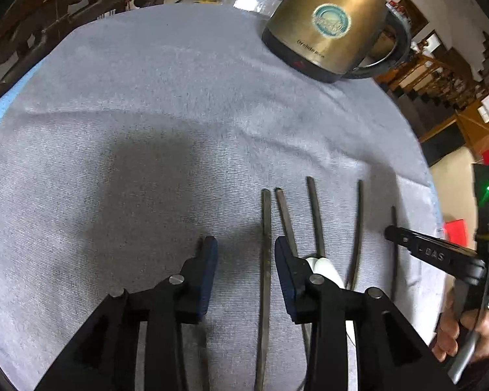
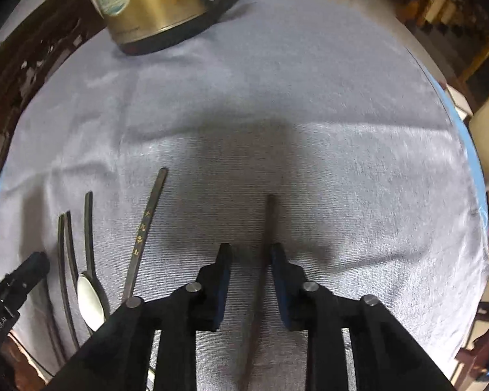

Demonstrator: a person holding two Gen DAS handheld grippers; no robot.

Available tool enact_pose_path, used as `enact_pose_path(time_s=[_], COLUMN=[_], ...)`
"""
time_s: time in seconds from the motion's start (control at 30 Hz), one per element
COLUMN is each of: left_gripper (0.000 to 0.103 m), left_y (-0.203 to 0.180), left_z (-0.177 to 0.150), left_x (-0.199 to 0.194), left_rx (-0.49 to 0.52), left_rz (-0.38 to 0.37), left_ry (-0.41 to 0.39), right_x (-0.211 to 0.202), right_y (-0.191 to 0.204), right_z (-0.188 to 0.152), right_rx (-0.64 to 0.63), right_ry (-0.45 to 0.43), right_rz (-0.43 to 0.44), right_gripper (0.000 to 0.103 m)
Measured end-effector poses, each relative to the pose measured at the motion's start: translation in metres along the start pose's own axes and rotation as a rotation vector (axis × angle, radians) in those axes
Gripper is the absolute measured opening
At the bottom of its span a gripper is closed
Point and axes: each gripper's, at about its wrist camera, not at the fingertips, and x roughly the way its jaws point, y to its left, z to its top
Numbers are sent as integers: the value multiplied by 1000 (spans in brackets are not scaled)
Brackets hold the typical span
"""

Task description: Organize utensils

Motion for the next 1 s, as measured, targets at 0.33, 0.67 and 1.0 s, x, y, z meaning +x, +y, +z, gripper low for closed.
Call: enact_pose_path(time_s=[0.33, 0.67, 1.0], left_gripper=[38, 50, 6], left_y=[25, 38, 22], left_z=[6, -1, -9], left_x=[-12, -14, -4], left_rx=[-78, -120, -27], left_rz=[-41, 47, 171], left_ry=[18, 23, -37], right_x=[-1, -6, -32], right_y=[-29, -49, -53], right_z=[-33, -75, -86], right_rx=[12, 30, 38], right_ry=[-32, -43, -53], right_rz=[83, 146, 217], right_gripper=[10, 9, 7])
